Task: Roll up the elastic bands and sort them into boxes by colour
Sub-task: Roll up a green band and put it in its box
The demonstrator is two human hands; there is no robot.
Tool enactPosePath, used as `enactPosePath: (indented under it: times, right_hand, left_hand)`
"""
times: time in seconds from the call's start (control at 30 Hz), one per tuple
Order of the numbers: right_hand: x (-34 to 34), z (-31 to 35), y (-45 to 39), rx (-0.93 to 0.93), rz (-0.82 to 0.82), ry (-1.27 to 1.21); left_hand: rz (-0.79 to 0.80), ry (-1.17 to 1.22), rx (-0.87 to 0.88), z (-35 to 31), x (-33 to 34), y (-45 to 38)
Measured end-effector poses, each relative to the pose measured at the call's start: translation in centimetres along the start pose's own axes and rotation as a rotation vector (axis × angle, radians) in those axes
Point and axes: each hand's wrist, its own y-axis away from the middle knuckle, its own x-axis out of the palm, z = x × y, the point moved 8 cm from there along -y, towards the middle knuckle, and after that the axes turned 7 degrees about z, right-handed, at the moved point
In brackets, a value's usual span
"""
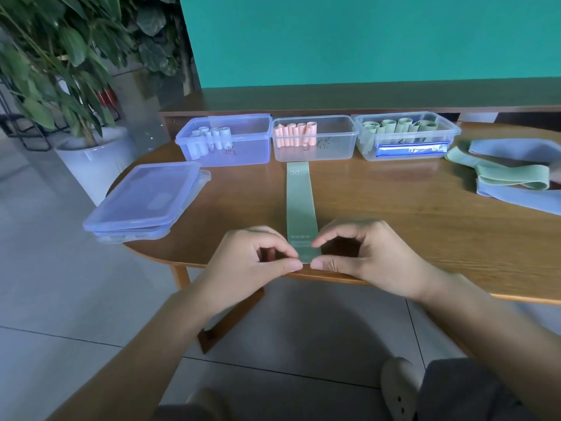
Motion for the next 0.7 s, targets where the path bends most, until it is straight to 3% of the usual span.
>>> enactPosePath:
  times: [0.37,0.7]
  right_hand:
    - [0.3,0.3,0.4,-0.017,0.073,0.016]
    - [0.2,-1.9,-0.2,0.262,0.181,-0.014]
  left_hand:
    - [-0.053,-0.101,0.043,-0.7,0.4,0.4]
    - [-0.016,-0.176,-0.046,-0.4,0.9,-0.3]
